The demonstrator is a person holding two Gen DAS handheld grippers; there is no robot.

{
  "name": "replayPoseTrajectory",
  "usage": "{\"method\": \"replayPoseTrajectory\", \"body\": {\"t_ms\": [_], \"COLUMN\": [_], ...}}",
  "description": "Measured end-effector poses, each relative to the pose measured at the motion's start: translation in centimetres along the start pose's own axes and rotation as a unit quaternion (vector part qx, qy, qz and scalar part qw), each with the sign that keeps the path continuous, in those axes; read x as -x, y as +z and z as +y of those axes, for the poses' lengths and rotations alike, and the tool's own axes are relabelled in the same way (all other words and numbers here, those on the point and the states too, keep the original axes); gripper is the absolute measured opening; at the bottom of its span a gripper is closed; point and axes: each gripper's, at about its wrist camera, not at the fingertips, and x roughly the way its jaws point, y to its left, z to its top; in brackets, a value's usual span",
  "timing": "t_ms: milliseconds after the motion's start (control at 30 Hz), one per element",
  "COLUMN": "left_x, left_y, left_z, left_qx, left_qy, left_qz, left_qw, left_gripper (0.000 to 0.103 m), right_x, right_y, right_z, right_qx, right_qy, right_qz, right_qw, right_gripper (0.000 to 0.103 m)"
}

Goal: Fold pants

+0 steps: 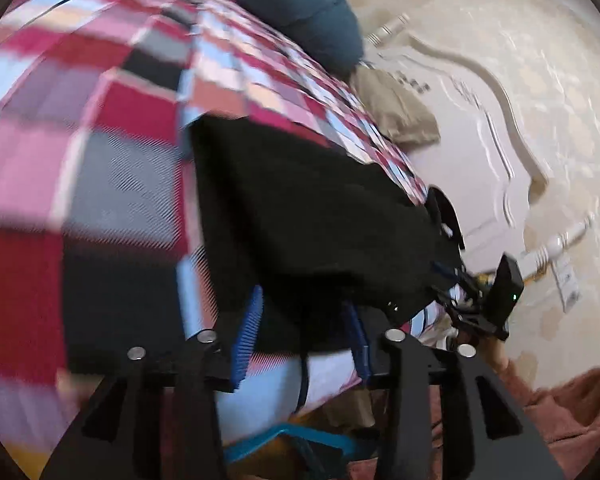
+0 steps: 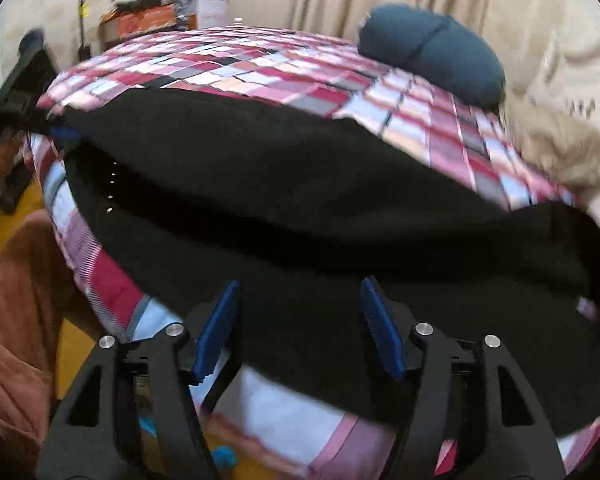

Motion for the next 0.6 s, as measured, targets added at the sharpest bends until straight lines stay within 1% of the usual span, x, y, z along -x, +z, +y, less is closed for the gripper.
{"method": "replayPoseTrajectory", "body": {"t_ms": [33, 67, 100, 167, 200, 233, 267, 300, 333, 400, 467, 567, 600], "left_x": [0.6, 1.3, 2.1, 3.2, 3.2, 3.0, 2.5, 1.9, 1.3, -0.1, -1.2, -3.0, -3.1], "left_y": [-0.5, -1.0, -1.7, -2.8, -3.3, -3.6, -4.0, -4.2, -4.6, -5.0, -5.1, -4.8, -5.2], "left_z": [0.5, 1.0, 1.2, 0.8, 0.1, -0.5, -1.3, -1.9, -2.5, -3.0, -3.3, -3.2, -3.4], "left_qx": [0.018, 0.039, 0.064, 0.098, 0.105, 0.108, 0.113, 0.119, 0.128, 0.149, 0.166, 0.193, 0.197], "left_qy": [0.002, 0.005, 0.003, -0.015, -0.021, -0.025, -0.025, -0.026, -0.029, -0.033, -0.033, -0.031, -0.03], "left_qz": [-0.012, -0.024, -0.042, -0.079, -0.089, -0.097, -0.104, -0.107, -0.108, -0.113, -0.118, -0.121, -0.121], "left_qw": [0.9998, 0.999, 0.9971, 0.992, 0.9902, 0.9891, 0.9878, 0.9868, 0.9854, 0.9819, 0.9785, 0.9731, 0.9725], "left_gripper": [0.042, 0.042, 0.042, 0.042, 0.042, 0.042, 0.042, 0.042, 0.042, 0.042, 0.042, 0.042, 0.042], "right_x": [0.4, 1.1, 1.6, 2.4, 2.6, 2.8, 2.7, 2.7, 2.5, 2.1, 1.8, 1.7, 1.7], "right_y": [-0.3, -0.7, -1.2, -1.7, -1.8, -1.9, -2.2, -2.4, -2.6, -2.6, -2.6, -2.6, -2.6], "right_z": [-0.2, -0.9, -1.2, -2.8, -3.5, -4.2, -5.1, -5.7, -6.3, -7.0, -6.9, -6.2, -6.0], "right_qx": [-0.017, -0.051, -0.071, -0.138, -0.169, -0.201, -0.244, -0.271, -0.304, -0.337, -0.35, -0.35, -0.349], "right_qy": [0.009, 0.025, 0.035, 0.068, 0.082, 0.097, 0.12, 0.134, 0.15, 0.164, 0.171, 0.173, 0.175], "right_qz": [-0.001, -0.008, -0.013, -0.025, -0.029, -0.034, -0.041, -0.046, -0.051, -0.055, -0.056, -0.056, -0.055], "right_qw": [1.0, 0.998, 0.997, 0.988, 0.982, 0.974, 0.961, 0.952, 0.939, 0.925, 0.919, 0.919, 0.919], "right_gripper": [0.069, 0.072, 0.074, 0.075, 0.075, 0.075, 0.075, 0.075, 0.075, 0.075, 0.075, 0.077, 0.077]}}
